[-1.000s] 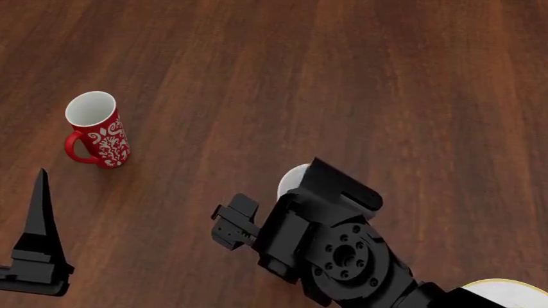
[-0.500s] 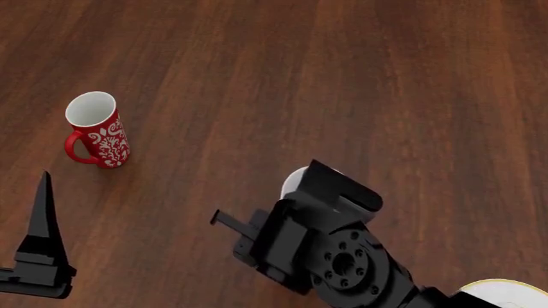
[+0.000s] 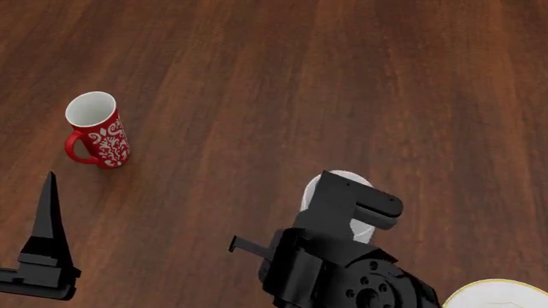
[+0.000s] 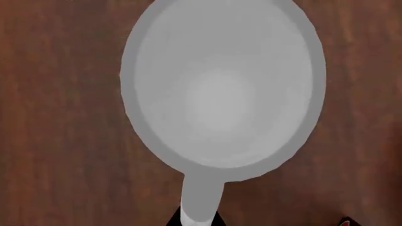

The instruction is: Put the white mug on the plate.

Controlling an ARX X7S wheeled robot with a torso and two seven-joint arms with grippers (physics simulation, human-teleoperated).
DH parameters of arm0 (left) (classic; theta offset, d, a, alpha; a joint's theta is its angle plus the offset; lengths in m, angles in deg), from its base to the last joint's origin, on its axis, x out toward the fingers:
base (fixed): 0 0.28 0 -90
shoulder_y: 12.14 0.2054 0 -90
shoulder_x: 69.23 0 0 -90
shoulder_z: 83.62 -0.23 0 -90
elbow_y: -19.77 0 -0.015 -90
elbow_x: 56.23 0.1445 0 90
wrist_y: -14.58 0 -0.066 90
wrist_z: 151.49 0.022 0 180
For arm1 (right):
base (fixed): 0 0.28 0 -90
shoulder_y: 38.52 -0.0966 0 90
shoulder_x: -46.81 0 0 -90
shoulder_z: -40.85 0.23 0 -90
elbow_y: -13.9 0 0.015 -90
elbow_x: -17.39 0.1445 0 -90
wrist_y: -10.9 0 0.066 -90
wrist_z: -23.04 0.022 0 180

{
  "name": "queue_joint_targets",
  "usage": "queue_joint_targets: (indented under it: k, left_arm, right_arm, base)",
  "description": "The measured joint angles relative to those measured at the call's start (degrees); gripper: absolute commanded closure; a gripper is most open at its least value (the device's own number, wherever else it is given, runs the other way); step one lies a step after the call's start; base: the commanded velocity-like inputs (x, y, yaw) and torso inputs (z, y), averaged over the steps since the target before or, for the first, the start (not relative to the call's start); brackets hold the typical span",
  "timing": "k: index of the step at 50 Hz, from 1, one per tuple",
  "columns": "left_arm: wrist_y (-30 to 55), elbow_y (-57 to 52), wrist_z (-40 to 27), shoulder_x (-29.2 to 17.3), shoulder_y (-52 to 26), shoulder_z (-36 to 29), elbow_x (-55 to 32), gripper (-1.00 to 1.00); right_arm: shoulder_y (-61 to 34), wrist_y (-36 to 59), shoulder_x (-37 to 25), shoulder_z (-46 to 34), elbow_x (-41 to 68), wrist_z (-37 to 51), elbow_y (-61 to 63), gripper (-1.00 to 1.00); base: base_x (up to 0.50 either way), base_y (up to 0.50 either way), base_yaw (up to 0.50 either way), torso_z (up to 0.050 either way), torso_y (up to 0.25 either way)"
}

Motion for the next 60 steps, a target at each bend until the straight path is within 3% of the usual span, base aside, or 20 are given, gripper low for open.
queue_joint_targets:
  k: [60]
  left_arm:
    - [-0.1, 1.7, 0.5, 0.8, -2.2, -2.8, 0.3, -1.00]
  right_arm:
    - [-0.9, -6.7, -25.2, 3.2, -6.5, 18.0, 33.8, 1.00]
  base:
    - [0.00, 0.00, 0.00, 0.000, 0.000]
